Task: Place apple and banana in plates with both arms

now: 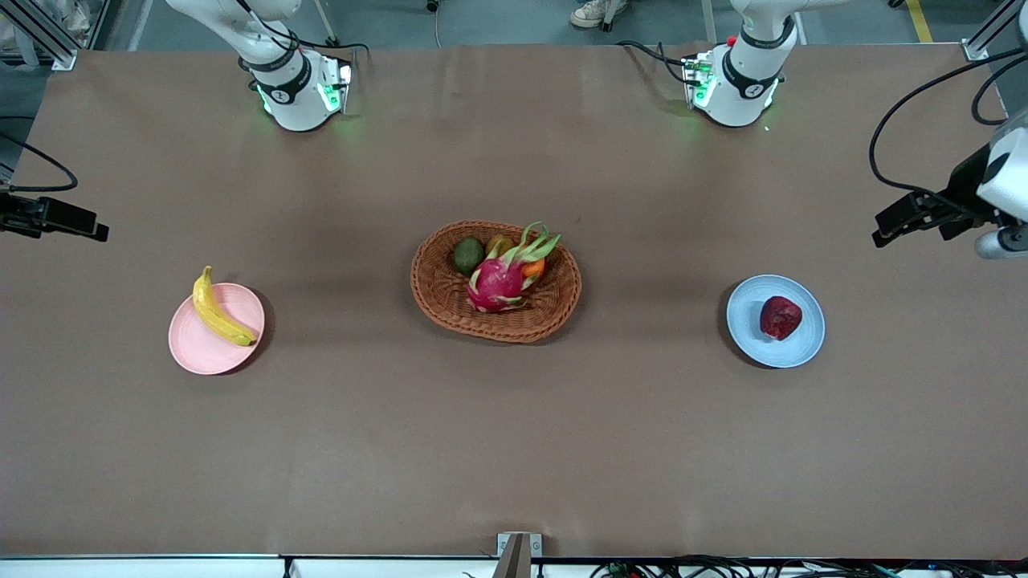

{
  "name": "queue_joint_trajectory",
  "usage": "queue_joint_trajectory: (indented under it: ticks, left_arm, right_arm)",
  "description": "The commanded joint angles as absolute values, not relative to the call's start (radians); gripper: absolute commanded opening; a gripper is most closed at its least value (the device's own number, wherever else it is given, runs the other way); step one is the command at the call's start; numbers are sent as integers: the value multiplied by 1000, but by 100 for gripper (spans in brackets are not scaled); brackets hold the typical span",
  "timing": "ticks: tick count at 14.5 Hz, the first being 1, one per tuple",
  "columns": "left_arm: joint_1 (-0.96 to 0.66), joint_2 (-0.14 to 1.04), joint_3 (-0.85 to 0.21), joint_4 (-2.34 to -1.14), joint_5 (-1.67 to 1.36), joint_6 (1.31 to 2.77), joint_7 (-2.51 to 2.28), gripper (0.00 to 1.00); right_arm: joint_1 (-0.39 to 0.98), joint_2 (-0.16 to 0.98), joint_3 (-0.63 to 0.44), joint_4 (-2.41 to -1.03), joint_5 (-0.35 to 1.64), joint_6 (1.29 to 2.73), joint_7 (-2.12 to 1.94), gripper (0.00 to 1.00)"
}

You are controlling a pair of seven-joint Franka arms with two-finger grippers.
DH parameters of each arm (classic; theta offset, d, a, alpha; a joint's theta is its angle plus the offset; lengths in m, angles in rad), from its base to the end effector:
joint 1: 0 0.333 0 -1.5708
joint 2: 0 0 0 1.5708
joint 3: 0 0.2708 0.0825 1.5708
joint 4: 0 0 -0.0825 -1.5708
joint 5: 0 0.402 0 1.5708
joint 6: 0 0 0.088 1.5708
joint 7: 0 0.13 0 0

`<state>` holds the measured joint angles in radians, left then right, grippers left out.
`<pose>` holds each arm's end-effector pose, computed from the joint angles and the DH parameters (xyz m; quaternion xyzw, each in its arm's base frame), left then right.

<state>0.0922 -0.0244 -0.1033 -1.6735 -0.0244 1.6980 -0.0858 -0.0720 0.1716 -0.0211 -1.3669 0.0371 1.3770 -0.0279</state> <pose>0.5773 -0.0098 0.5309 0.9989 0.0386 0.0238 0.0120 0.5906 -0.0488 0.5388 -0.9961 0.0304 0.0795 0.0215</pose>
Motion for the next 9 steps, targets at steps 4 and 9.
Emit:
queue_joint_trajectory:
  ticks: [4, 9]
  left_arm:
    - [95, -2, -109, -1586, -35, 1646, -66, 100]
    - [95, 2, -106, -1563, -37, 1646, -66, 100]
  right_arm:
    - [-45, 109, -25, -1428, 17, 1362, -20, 100]
    - [-14, -31, -38, -1630, 2, 1502, -21, 100]
